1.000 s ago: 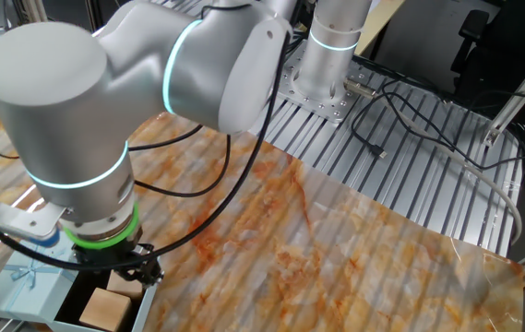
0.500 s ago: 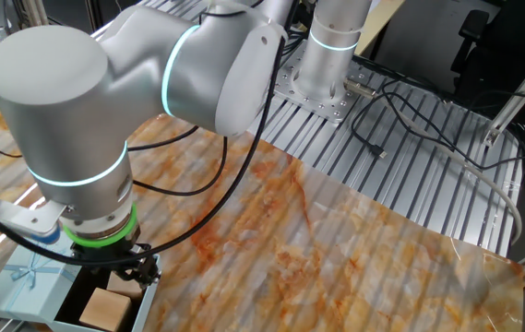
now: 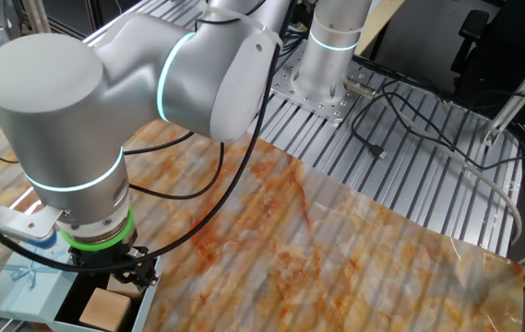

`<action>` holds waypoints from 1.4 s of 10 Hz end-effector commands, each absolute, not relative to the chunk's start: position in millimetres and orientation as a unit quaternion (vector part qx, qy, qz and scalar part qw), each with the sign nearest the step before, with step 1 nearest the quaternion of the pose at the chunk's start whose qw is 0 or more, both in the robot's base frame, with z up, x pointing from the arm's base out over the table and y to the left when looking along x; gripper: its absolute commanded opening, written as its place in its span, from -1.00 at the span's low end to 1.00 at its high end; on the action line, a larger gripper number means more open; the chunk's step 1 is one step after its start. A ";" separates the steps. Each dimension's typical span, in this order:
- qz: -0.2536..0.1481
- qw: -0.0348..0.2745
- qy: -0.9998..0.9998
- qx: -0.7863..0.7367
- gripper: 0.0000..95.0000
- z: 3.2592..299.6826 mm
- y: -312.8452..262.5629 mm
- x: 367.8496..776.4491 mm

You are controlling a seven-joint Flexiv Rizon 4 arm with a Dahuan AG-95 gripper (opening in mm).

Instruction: Take everything out of the gift box

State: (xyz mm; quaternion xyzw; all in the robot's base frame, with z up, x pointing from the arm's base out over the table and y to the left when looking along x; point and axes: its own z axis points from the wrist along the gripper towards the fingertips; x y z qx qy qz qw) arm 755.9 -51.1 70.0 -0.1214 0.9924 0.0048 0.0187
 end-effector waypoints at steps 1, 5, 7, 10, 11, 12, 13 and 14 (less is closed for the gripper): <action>0.006 0.018 0.992 -0.121 0.60 67.4 -53.0 755.6; 0.008 0.018 0.992 -0.121 0.60 58.8 -52.8 754.8; 0.009 0.019 0.992 -0.121 0.60 56.2 -52.4 753.9; 0.010 0.019 0.992 -0.121 0.60 54.3 -52.0 753.1; 0.018 0.019 0.992 -0.121 0.60 54.0 -52.0 753.0; 0.018 0.019 0.992 -0.121 0.60 53.7 -52.0 753.1; 0.018 0.020 0.992 -0.121 0.60 52.2 -51.8 753.1; 0.021 0.020 0.992 -0.121 0.60 50.6 -51.7 752.9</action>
